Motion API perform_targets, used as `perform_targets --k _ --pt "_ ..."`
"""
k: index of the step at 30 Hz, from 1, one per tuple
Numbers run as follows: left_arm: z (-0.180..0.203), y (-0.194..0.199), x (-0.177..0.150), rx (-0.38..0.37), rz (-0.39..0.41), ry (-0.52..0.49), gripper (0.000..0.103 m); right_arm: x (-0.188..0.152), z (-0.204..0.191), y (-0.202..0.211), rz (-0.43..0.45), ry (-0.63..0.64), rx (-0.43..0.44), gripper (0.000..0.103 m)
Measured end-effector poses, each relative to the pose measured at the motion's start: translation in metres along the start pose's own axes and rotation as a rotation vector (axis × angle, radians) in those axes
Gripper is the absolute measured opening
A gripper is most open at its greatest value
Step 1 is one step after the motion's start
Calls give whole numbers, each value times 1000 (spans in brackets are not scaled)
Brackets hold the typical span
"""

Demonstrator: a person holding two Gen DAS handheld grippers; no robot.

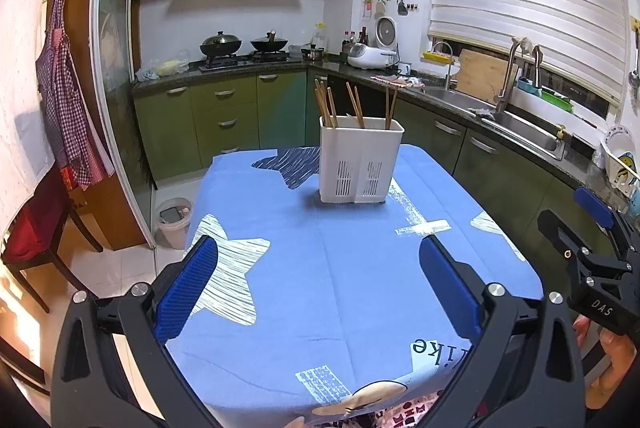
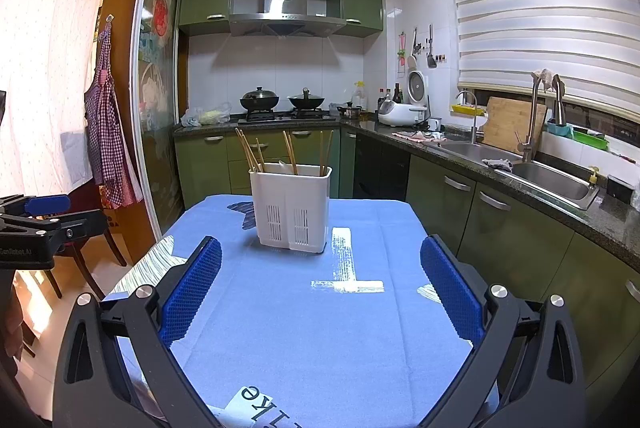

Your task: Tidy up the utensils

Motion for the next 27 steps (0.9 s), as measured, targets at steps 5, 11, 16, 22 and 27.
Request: perform_targets --k 5,11,16,22,27 --pt "1 -1 0 -1 -3 1 96 -1 0 -1 -2 0 0 98" --pt "1 -2 -1 1 -6 3 96 -1 -1 -1 -2 0 0 98" --pt "1 -2 -1 1 -7 4 96 -1 -1 -2 -1 -1 1 98" --pt "1 -2 -1 2 -6 5 96 -4 -1 -3 -3 0 1 98" --pt "1 -2 -1 0 -9 4 96 -3 -1 -2 -2 -1 0 98"
Point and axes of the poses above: each gripper's, at about its wrist camera, not at the fingertips, and y roughly against the way its jaws point, z to its right, x to its top, the point moved 10 cm from there along -y, roughly the way its jaws point, and after that the axes turned 4 degrees about -y, right-handed, at the moved point
